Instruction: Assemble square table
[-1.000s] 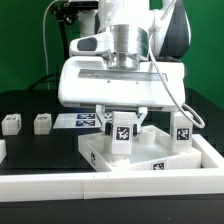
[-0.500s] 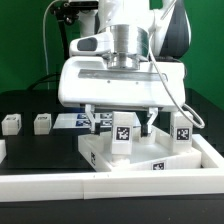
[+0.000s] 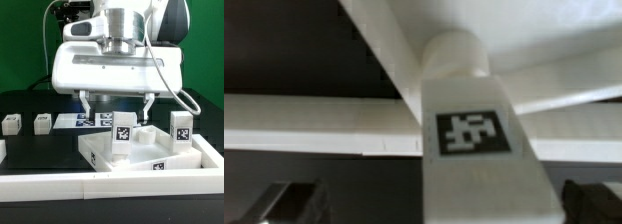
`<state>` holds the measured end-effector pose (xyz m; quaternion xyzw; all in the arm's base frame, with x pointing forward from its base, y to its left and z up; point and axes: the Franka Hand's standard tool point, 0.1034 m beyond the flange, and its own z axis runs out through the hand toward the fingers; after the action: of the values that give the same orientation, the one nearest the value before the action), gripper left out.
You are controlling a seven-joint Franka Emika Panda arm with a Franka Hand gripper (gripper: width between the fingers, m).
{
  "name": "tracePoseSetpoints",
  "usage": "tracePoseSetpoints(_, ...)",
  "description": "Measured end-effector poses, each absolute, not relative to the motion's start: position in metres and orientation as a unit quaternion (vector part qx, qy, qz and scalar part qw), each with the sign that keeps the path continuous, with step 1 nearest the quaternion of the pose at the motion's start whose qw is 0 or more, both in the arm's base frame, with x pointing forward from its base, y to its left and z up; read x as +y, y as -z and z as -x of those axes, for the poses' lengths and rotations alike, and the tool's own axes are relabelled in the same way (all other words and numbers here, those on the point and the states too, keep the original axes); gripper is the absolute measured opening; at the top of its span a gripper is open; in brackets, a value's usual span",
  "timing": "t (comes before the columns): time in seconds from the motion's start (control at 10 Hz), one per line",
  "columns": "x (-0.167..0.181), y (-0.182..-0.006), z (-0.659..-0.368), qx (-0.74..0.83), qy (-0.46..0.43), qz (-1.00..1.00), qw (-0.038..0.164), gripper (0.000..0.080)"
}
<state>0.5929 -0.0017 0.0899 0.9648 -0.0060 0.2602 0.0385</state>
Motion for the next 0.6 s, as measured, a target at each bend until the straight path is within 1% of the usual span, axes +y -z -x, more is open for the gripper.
tracePoseSetpoints(0.1, -0.001, -0.100, -0.595, -0.008, -0.257, -0.966, 0.034, 0.0649)
tracePoseSetpoints(0.2, 0.002, -0.104, -0.594, -0.009, -0.237, -0.971, 0.025, 0.0649)
tracePoseSetpoints(0.3, 0.002, -0.105, -0.595, -0.009, -0.241, -0.970, 0.026, 0.0649)
tracePoseSetpoints(0.4, 0.006, -0.098, -0.590, -0.008, -0.201, -0.979, 0.016, 0.0649)
tracePoseSetpoints(0.5, 0.010, -0.097, -0.589, -0.009, -0.162, -0.987, 0.005, 0.0649)
tracePoseSetpoints(0.6, 0.007, -0.095, -0.591, -0.010, -0.141, -0.990, 0.002, 0.0649)
